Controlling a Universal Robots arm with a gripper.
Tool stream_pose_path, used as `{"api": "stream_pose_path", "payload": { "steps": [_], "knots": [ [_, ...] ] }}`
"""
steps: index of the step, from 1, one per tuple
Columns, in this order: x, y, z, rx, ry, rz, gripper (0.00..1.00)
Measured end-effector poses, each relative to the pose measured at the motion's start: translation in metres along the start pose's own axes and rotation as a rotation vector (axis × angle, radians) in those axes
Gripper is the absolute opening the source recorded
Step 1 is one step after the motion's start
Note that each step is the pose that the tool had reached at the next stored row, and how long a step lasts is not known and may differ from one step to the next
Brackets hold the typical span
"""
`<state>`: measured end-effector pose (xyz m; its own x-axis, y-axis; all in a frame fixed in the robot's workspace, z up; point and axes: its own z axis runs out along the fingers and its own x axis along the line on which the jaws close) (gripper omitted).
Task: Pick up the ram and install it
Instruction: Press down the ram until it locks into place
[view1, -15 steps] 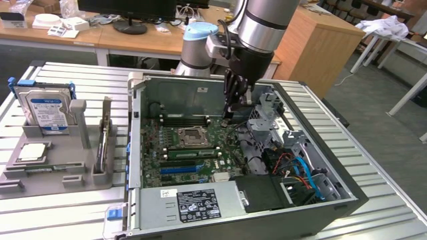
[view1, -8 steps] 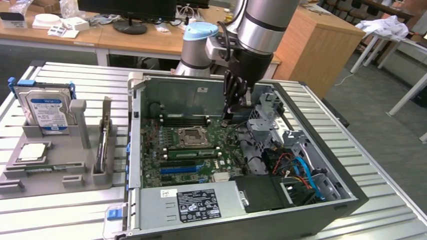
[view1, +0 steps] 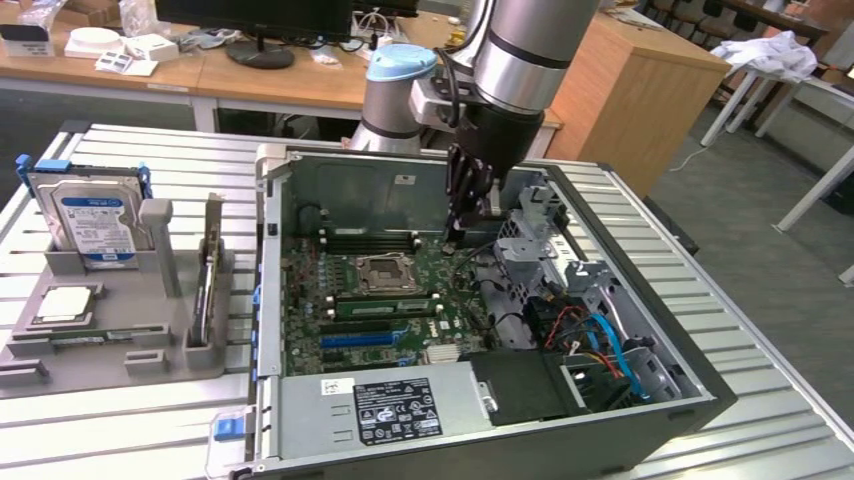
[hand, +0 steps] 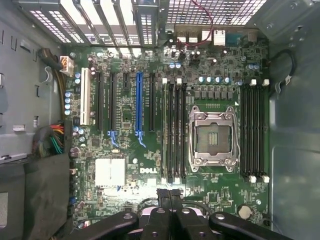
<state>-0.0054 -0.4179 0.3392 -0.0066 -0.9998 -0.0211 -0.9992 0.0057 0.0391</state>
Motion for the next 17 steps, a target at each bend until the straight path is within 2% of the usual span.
{"api": "stream_pose_path", "payload": {
  "steps": [6, 17],
  "knots": [
    [0.0001, -0.0001, 0.0032, 0.0000, 0.0027, 0.000, 0.11],
    [0.0002, -0.0004, 0.0099, 0.0001, 0.0113, 0.000, 0.11]
  ]
}}
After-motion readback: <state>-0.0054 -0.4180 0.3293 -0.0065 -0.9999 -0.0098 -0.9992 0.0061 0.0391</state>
